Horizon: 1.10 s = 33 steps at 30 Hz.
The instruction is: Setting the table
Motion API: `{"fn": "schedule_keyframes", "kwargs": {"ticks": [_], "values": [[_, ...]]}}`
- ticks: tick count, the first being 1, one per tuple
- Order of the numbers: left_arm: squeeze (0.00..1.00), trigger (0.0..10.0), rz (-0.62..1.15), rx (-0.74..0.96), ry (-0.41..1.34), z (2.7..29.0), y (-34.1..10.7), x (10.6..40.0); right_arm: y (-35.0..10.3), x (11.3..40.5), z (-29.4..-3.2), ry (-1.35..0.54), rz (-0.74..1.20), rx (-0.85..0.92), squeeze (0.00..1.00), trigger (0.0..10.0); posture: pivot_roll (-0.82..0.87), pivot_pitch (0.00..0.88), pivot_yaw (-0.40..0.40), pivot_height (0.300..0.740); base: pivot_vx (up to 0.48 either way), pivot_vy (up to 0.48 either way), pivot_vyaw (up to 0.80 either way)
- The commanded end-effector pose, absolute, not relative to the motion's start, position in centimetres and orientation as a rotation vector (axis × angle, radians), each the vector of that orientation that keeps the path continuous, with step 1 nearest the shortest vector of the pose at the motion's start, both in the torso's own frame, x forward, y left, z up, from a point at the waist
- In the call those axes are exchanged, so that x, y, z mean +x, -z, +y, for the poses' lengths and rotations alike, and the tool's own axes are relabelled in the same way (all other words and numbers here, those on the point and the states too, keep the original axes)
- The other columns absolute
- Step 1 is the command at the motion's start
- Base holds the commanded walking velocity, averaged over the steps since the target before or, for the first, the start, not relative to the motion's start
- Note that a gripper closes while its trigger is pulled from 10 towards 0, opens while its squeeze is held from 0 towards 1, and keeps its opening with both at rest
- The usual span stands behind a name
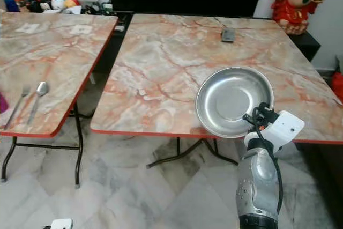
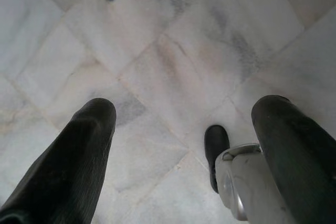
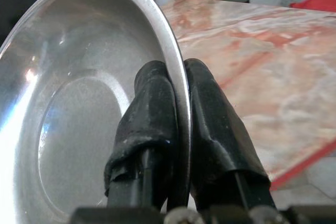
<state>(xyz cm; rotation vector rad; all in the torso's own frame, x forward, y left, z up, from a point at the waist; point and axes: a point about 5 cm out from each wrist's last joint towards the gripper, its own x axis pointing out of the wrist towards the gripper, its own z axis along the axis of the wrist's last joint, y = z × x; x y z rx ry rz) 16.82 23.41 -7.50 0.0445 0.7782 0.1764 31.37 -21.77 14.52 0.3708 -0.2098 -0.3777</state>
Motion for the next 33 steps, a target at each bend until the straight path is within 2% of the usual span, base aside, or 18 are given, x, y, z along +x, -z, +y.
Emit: {"fn": "schedule_keyframes", "kwargs": {"ticks": [1,10,19,26,33], "values": [[0.0,10.0,0.803,0.031,-0.179,23.4,7.8,16.2,-15.1,31.5,-21.9,0.389,-0.242,0.363,0.0,10.0,0.03,0.114,-0.03,0.74,0.322,0.0,0.0],[0.0,10.0,0.802,0.031,-0.178,23.3,7.8,16.2,-14.8,31.2,-22.3,0.432,-0.239,0.36,0.0,10.0,0.03,0.115,-0.031,0.74,0.325,0.0,0.0],[0.0,10.0,0.805,0.028,-0.174,23.2,7.9,16.1,-14.4,30.3,-23.6,0.555,-0.233,0.325,0.0,10.0,0.03,0.116,-0.032,0.74,0.0,0.0,0.0],[0.0,10.0,0.805,0.031,-0.173,23.2,7.9,16.1,-13.0,26.6,-26.0,0.808,-0.17,0.32,0.0,10.0,0.03,0.118,-0.036,0.74,0.0,0.0,0.0],[0.0,10.0,0.81,0.037,-0.164,23.1,8.0,16.0,-12.7,25.0,-27.0,0.911,-0.144,0.31,0.0,10.0,0.02,0.118,-0.034,0.74,0.0,0.0,0.0]]}}
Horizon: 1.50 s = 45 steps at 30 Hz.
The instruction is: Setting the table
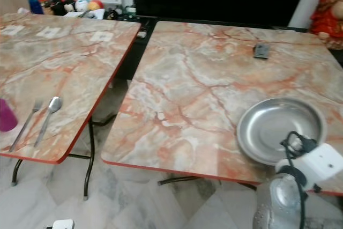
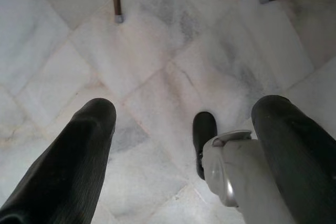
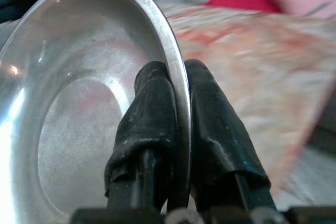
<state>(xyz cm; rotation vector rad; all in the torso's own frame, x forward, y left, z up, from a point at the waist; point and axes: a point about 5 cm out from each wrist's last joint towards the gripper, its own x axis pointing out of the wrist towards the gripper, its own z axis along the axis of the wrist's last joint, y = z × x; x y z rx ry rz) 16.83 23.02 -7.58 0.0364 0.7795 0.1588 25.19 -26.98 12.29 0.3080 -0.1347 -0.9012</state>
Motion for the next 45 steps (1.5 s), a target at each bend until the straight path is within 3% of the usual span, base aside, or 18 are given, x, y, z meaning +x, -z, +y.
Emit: {"fn": "schedule_keyframes", "kwargs": {"ticks": [1,20,43,44,45], "values": [[0.0,10.0,0.809,0.038,-0.162,23.0,8.0,16.0,-12.5,24.9,-27.0,0.914,-0.135,0.315,0.0,10.0,0.02,0.118,-0.034,0.74,0.0,0.0,0.0],[0.0,10.0,0.812,0.061,-0.124,22.7,8.0,16.2,-9.1,24.6,-26.4,1.025,0.037,0.715,0.0,10.0,0.01,0.1,-0.027,0.74,0.0,0.0,0.0],[0.0,10.0,0.815,0.078,-0.103,22.4,8.0,16.3,-8.4,25.4,-25.2,0.977,0.083,0.856,0.0,10.0,0.02,0.095,-0.03,0.74,0.0,0.0,0.0],[0.0,10.0,0.815,0.079,-0.103,22.4,8.0,16.3,-8.5,25.5,-25.2,0.975,0.083,0.853,0.05,10.0,0.01,0.096,-0.03,0.74,0.0,0.0,0.0],[0.0,10.0,0.815,0.078,-0.103,22.4,8.0,16.3,-8.5,25.5,-25.3,0.974,0.082,0.851,0.33,10.0,0.01,0.096,-0.03,0.74,0.0,0.0,0.0]]}}
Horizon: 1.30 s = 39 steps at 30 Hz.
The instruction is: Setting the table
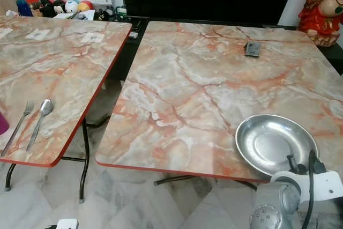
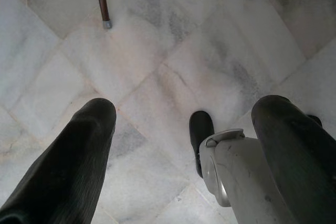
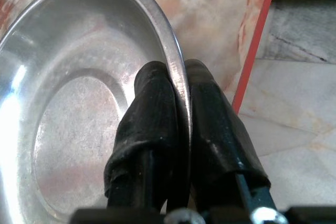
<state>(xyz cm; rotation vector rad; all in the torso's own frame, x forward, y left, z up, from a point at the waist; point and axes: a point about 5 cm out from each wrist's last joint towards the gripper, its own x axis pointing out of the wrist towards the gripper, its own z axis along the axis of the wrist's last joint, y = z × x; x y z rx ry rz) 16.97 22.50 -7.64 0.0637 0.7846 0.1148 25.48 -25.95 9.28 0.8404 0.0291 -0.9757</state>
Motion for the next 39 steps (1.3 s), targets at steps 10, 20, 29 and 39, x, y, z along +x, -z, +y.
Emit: {"fn": "schedule_keyframes", "kwargs": {"ticks": [10,20,29,39], "values": [[0.0,10.0,0.816,0.077,-0.103,22.3,8.0,16.4,-8.9,25.8,-25.4,0.958,0.078,0.796,0.31,10.0,0.01,0.102,-0.032,0.74,0.0,0.0,0.0],[0.0,10.0,0.817,0.073,-0.105,22.2,8.1,16.4,-8.6,25.5,-25.5,0.984,0.098,0.78,0.63,10.0,0.01,0.108,-0.036,0.74,0.0,0.0,0.0],[0.0,10.0,0.817,0.068,-0.11,22.2,8.1,16.4,-8.8,25.6,-25.6,0.989,0.088,0.761,0.0,10.0,0.02,0.113,-0.039,0.74,0.0,0.0,0.0],[0.0,10.0,0.818,0.065,-0.112,22.3,8.0,16.4,-9.9,25.1,-26.2,1.009,0.014,0.726,0.0,10.0,0.02,0.116,-0.04,0.74,0.0,0.0,0.0]]}}
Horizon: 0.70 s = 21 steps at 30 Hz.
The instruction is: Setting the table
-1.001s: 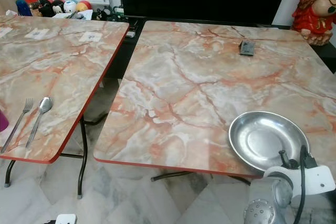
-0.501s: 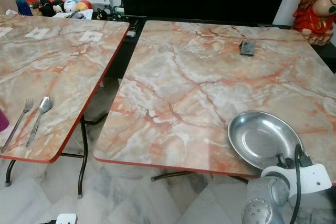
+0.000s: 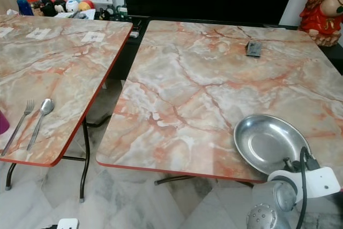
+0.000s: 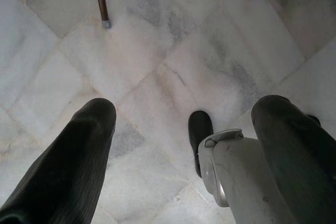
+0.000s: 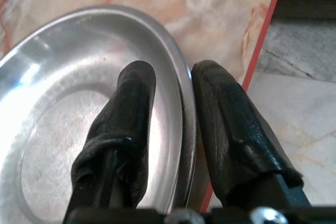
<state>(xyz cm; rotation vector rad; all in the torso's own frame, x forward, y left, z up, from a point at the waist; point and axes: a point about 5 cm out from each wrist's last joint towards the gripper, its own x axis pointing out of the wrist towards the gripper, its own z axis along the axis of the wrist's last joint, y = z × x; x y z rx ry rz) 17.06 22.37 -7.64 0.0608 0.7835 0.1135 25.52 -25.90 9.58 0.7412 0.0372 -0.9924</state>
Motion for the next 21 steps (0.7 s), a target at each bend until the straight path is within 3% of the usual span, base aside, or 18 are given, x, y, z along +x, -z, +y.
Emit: {"fn": "schedule_keyframes", "kwargs": {"ticks": [1,11,21], "values": [[0.0,10.0,0.816,0.063,-0.113,22.3,8.0,16.4,-10.5,25.0,-26.3,1.003,-0.008,0.698,0.0,10.0,0.01,0.116,-0.04,0.74,0.0,0.0,0.0],[0.0,10.0,0.811,0.057,-0.114,22.2,8.0,16.5,-11.4,24.3,-26.8,1.036,-0.043,0.625,0.0,10.0,0.01,0.116,-0.04,0.74,0.0,0.0,0.0],[0.0,10.0,0.807,0.051,-0.117,22.2,8.0,16.6,-15.0,25.2,-26.3,0.902,-0.173,0.357,0.0,10.0,0.01,0.112,-0.044,0.74,0.0,0.0,0.0]]}}
